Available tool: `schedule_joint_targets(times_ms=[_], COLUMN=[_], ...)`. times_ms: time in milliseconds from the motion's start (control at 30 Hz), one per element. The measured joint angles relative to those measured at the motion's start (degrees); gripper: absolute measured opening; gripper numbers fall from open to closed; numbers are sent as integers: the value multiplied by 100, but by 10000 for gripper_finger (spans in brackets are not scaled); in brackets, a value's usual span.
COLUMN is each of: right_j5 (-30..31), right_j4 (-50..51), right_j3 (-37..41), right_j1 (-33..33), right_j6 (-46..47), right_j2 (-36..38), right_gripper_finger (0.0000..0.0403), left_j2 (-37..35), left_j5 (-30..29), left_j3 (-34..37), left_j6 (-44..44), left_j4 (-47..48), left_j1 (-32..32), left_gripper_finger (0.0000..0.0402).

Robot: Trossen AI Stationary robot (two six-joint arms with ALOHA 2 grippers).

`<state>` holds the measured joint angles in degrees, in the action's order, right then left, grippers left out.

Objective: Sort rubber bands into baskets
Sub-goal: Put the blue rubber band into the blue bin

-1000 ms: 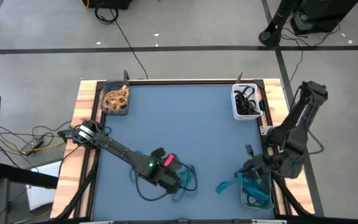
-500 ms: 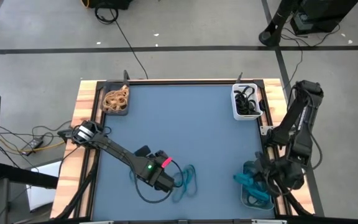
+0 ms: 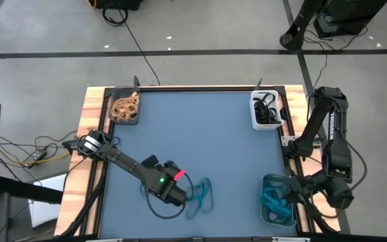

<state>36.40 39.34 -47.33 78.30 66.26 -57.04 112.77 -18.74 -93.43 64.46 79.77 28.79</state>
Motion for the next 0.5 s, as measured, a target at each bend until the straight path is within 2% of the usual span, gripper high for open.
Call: schedule_joint_targets(times_ms=[133,400,500], right_j5=[-81,-1150,-1086], right_j4=[269,754,830], right_j3=[-215,-238,-222], right_j1=[46,44,44], right_j6=[30,793,887], right_j2=[0,-2,-38], right_gripper_finger=[10,11,11], left_j2=[0,0,0], left_j5=[-20,-79,-187], left_j3=[0,0,0], left_j6=[47,-446,-574], left_j4=[474,557,547], left_j1=[0,20,20], left_gripper_finger=[154,154,154])
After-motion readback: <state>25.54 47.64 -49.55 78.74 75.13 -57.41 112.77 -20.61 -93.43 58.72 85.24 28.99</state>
